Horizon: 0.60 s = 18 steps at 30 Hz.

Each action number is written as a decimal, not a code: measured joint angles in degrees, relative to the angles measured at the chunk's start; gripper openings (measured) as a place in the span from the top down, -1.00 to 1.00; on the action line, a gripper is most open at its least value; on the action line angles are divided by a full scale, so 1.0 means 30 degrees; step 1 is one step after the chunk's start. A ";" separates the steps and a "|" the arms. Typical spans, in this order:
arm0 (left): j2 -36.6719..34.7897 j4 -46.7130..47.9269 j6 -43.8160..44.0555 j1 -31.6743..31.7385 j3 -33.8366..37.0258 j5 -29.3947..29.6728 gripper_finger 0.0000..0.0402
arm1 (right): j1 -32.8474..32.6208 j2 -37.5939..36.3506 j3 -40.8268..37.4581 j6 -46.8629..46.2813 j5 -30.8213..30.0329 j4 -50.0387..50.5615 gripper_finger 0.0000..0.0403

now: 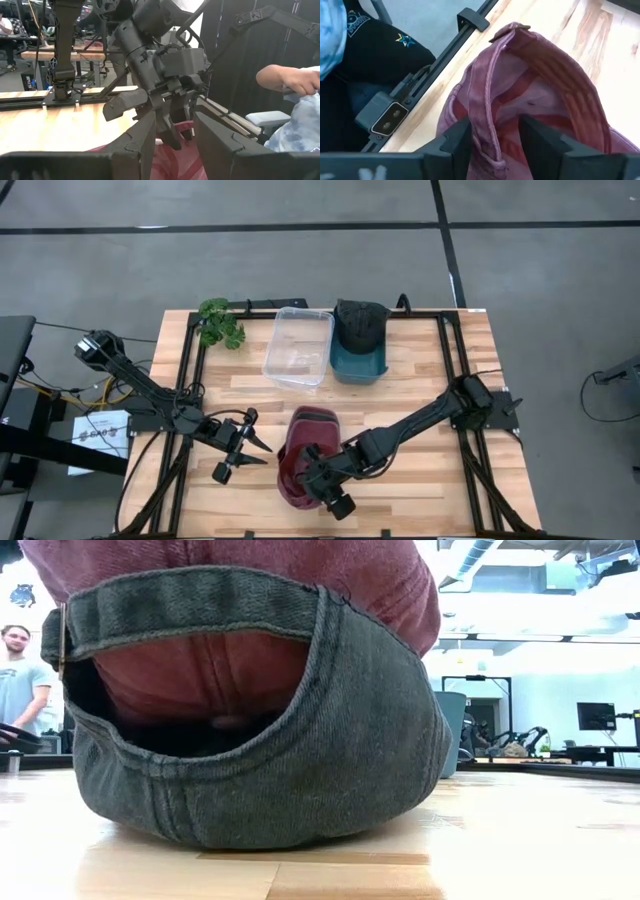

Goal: Pick & Place hat
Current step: Put the top red cap into the transparent bin

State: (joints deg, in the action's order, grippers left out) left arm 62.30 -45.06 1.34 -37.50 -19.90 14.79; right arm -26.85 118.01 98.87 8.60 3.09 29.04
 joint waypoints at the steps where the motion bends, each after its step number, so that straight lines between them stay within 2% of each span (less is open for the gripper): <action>1: 0.0000 0.0003 0.0000 0.0000 0.0000 0.0000 0.35 | 0.0000 -0.0056 0.0000 0.0004 0.0001 0.0050 0.29; 6: 0.0000 0.0000 0.0000 0.0000 0.0000 0.0000 0.35 | -0.0007 -0.0319 0.0015 0.0000 0.0007 0.0034 0.49; 10: 0.0000 0.0000 0.0000 0.0000 0.0000 0.0000 0.35 | 0.0000 -0.0356 0.0015 -0.0189 0.0372 0.0068 0.91; 18: 0.0000 0.0000 0.0000 0.0000 0.0000 0.0000 0.35 | 0.0302 -0.0363 0.0015 -0.1367 0.0984 0.0681 0.98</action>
State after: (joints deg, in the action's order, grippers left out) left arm 62.30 -45.06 1.34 -37.50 -19.90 14.79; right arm -25.94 116.92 98.91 4.50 6.04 31.09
